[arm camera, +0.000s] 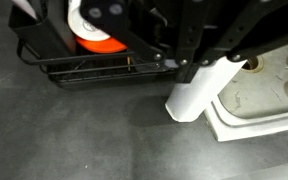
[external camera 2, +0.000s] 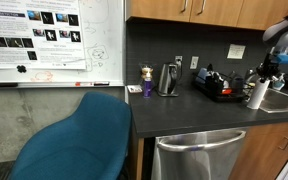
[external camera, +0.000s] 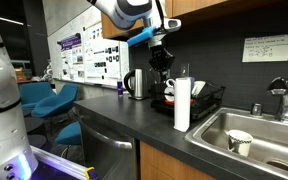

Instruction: Shift the paper towel roll to the left

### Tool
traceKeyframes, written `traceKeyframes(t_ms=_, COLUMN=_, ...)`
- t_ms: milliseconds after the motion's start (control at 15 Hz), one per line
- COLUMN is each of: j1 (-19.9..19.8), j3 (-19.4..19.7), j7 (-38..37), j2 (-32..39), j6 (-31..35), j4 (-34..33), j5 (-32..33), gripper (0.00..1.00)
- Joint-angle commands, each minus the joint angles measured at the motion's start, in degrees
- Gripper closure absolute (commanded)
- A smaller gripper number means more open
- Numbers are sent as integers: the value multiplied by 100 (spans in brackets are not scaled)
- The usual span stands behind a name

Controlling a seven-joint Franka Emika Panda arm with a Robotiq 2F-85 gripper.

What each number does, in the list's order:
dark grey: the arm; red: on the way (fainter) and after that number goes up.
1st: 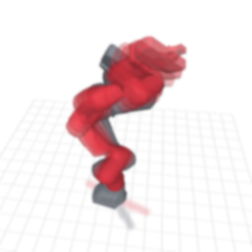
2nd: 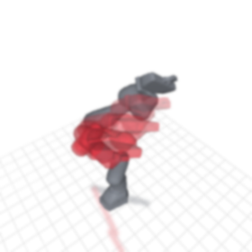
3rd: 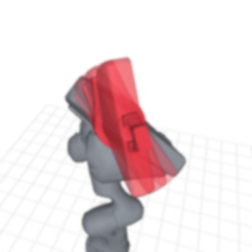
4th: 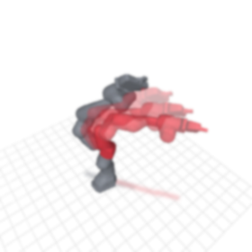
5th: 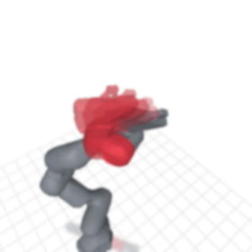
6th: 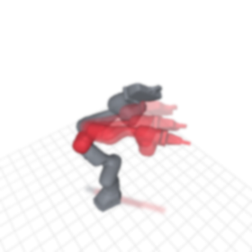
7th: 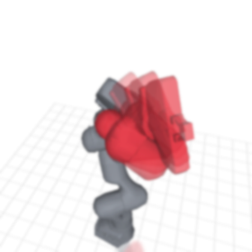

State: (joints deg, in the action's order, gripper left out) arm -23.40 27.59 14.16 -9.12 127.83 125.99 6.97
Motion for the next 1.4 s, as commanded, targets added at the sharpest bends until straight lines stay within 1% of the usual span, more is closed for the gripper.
traceKeyframes(t_ms=0, j1=-44, j3=72, j7=218, j2=415, j6=-104, j4=-527, j5=-278, gripper=100)
traceKeyframes(t_ms=267, j1=-123, j3=74, j7=105, j2=669, j6=-220, j4=-859, j5=-211, gripper=100)
traceKeyframes(t_ms=533, j1=-176, j3=59, j7=160, j2=824, j6=-432, j4=-1057, j5=-254, gripper=100)
traceKeyframes(t_ms=1333, j1=-273, j3=45, j7=58, j2=1031, j6=-606, j4=-1332, j5=-169, gripper=100)
